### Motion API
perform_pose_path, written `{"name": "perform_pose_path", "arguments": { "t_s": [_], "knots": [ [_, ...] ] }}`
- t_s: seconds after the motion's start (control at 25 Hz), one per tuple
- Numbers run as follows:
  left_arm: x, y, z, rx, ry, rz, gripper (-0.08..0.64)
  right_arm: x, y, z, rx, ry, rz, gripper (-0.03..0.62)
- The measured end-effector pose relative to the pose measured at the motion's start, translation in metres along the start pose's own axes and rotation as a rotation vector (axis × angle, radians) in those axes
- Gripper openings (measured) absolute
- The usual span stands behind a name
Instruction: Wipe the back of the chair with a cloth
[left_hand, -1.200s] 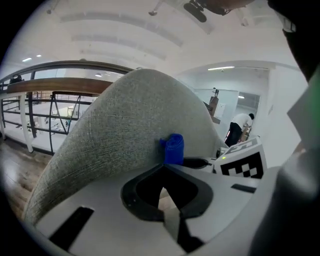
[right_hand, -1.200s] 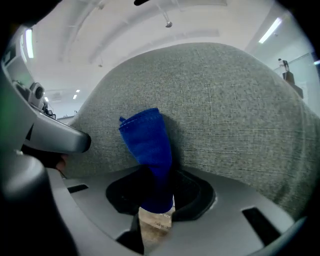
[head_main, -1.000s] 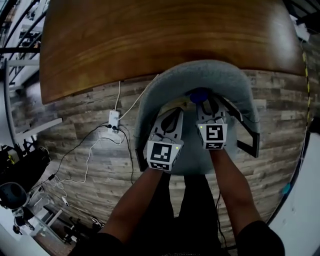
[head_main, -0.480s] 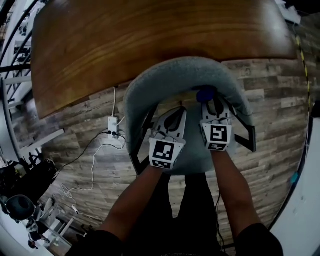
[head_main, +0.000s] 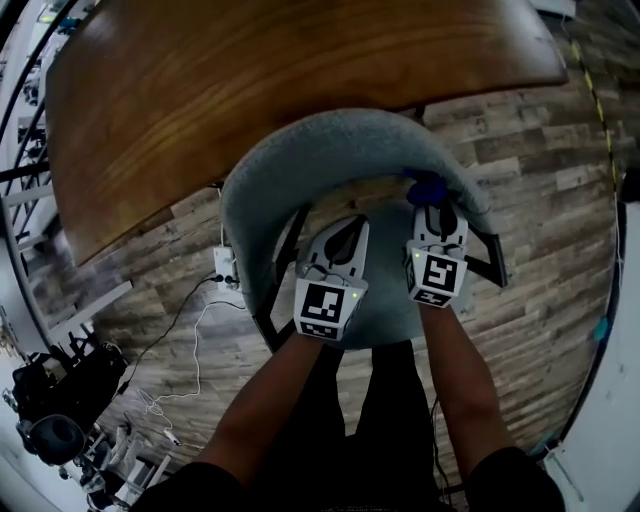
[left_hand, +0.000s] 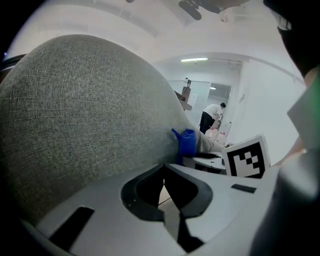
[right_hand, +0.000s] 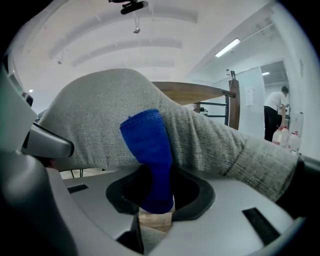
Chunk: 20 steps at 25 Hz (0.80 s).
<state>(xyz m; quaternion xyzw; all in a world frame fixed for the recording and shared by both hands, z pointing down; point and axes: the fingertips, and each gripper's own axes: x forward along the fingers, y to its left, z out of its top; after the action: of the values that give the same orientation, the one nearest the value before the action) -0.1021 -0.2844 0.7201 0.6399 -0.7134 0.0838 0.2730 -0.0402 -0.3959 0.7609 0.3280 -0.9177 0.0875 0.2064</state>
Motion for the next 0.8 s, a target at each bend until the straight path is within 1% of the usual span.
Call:
{"name": "perform_pose_path", "arguments": {
  "t_s": [0.16,0.44,0.64,0.8],
  "knots": [
    [0.005,-0.008,0.004,0.011,-0.003,-0.025,0.006,-0.01,-0.014,-0.001,0.016,0.0,-0.052,0.11],
    [0.007,-0.027,0.008,0.043,-0.005,-0.074,0.006,-0.037,-0.039,-0.008,0.076,-0.002,-0.173,0.11],
    [0.007,-0.038,0.006,0.065,0.004,-0.102,0.006,-0.052,-0.049,-0.011,0.102,-0.013,-0.214,0.109],
    [0.007,-0.053,0.006,0.079,0.004,-0.122,0.006,-0.062,-0.052,-0.014,0.117,-0.009,-0.217,0.11]
  ]
}}
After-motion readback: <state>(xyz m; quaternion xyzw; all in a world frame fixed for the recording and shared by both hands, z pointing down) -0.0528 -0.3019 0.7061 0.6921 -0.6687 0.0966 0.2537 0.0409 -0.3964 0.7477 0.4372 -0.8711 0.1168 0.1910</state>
